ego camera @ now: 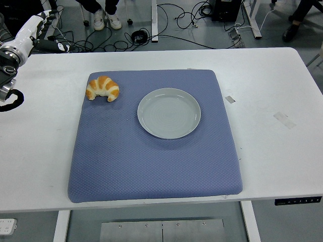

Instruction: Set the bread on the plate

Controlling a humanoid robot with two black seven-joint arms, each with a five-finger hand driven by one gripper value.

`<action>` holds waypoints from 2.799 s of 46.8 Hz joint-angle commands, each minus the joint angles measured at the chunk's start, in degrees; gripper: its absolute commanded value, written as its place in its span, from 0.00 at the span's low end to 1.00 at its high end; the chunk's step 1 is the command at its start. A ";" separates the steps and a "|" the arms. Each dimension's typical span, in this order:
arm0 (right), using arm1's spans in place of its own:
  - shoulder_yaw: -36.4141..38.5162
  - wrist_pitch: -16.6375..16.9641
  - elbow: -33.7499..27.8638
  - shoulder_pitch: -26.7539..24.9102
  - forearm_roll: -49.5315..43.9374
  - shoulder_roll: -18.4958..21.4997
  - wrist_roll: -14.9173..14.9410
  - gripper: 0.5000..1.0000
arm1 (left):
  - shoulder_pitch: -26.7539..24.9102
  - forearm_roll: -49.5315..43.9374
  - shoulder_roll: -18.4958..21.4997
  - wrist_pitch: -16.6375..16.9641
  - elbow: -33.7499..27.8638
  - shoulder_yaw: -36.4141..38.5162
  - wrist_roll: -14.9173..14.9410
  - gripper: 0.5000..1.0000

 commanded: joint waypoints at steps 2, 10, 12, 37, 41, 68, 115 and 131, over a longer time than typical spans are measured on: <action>0.00 0.00 0.07 0.00 -0.02 0.00 0.00 1.00 | 0.34 -0.09 -0.04 0.08 -0.01 0.00 0.05 0.95; 0.00 0.00 0.07 0.00 -0.02 0.00 0.00 1.00 | 0.43 -0.09 -0.92 0.08 -0.01 -0.44 -0.04 0.95; 0.00 0.00 -0.02 0.00 -0.02 0.00 0.00 1.00 | 0.43 -0.09 -1.27 0.08 -0.01 -0.53 -0.04 0.95; 0.00 0.00 -0.02 0.00 -0.02 0.00 0.00 1.00 | -1.42 0.52 -1.89 0.17 -0.18 0.26 5.67 0.95; 0.00 0.00 -0.02 0.00 -0.01 0.00 0.00 1.00 | -1.77 0.70 -1.71 0.08 -0.62 0.43 5.67 0.95; 0.00 0.00 -0.02 0.00 -0.02 0.00 0.00 1.00 | -4.32 9.13 -1.71 0.52 -6.42 7.38 6.90 0.95; 0.00 0.00 -0.02 0.00 -0.02 0.00 0.00 1.00 | -4.93 14.06 -2.41 6.68 -12.40 20.73 10.68 0.94; 0.00 0.00 0.07 0.00 -0.02 0.00 0.00 1.00 | -4.85 16.17 -2.41 6.68 -13.63 22.67 11.91 0.94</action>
